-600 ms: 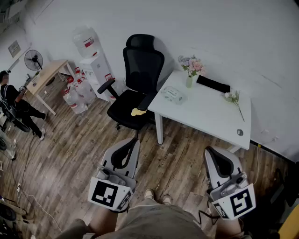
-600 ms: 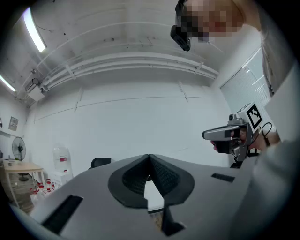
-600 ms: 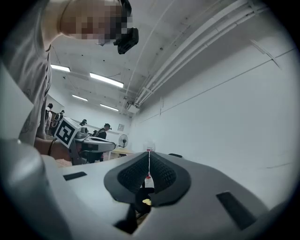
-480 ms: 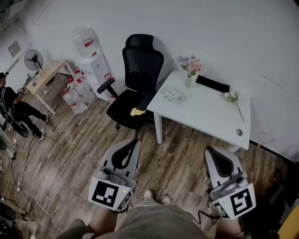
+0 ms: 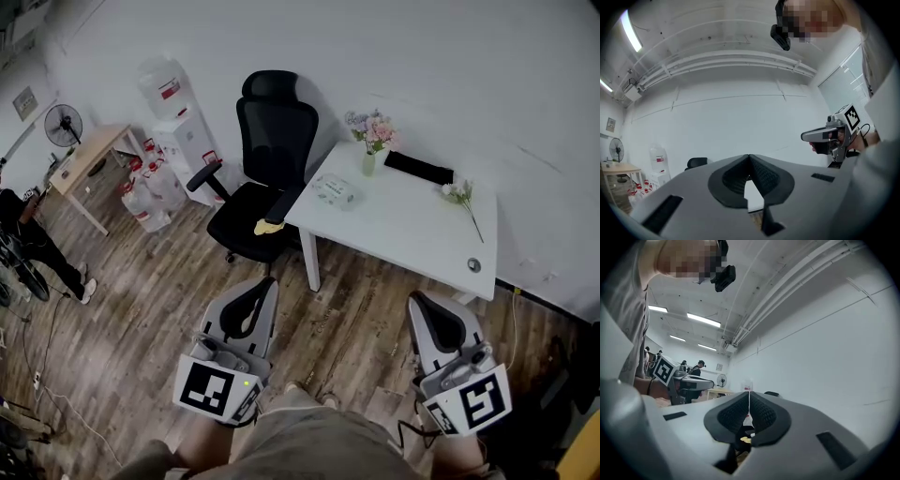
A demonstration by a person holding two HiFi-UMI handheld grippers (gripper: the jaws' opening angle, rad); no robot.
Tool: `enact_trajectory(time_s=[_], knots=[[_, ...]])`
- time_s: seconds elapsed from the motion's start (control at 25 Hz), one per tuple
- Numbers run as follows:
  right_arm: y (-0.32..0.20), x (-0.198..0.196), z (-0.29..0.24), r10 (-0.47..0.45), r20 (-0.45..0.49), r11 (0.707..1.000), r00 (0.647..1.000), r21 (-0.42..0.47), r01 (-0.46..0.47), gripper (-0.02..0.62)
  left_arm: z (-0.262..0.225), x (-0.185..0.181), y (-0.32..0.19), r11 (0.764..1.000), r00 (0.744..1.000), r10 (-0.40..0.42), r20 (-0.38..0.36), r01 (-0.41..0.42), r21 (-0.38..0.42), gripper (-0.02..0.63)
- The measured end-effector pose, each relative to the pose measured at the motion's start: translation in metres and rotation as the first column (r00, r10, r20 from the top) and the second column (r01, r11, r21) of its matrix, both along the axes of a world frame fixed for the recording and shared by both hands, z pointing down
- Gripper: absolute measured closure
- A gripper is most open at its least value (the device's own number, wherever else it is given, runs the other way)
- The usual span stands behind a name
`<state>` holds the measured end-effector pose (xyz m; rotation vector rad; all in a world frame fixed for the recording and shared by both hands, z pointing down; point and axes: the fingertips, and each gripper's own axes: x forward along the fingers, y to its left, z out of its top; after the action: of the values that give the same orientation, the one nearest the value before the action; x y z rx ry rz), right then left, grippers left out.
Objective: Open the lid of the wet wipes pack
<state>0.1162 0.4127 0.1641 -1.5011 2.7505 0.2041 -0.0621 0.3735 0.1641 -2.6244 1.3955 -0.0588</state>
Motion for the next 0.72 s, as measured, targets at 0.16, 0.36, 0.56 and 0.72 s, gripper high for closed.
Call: enact_trajectory(time_s=[0.16, 0.36, 0.56, 0.72], knots=[[-0.012, 0.015, -0.003, 0.044, 0.051, 0.999, 0.998, 0.028, -0.045, 0.553, -0.003, 0.008, -0.009, 1.0, 1.0, 0.0, 0.006, 0.0, 0.011, 0.589], [-0.027, 0.02, -0.003, 0.044, 0.079, 0.997, 0.996, 0.06, -0.049, 0.464, 0.002, 0.003, -0.022, 1.0, 1.0, -0.018, 0.013, 0.018, 0.025, 0.589], [-0.052, 0.014, 0.016, 0.045, 0.058, 0.997, 0.997, 0.06, -0.048, 0.442, 0.016, -0.002, -0.047, 0.999, 1.0, -0.023, 0.014, 0.023, 0.045, 0.589], [-0.079, 0.007, 0.026, 0.042, 0.032, 0.998, 0.999, 0.051, -0.044, 0.44, 0.024, -0.006, -0.076, 0.999, 1.0, -0.018, 0.01, 0.017, 0.047, 0.589]])
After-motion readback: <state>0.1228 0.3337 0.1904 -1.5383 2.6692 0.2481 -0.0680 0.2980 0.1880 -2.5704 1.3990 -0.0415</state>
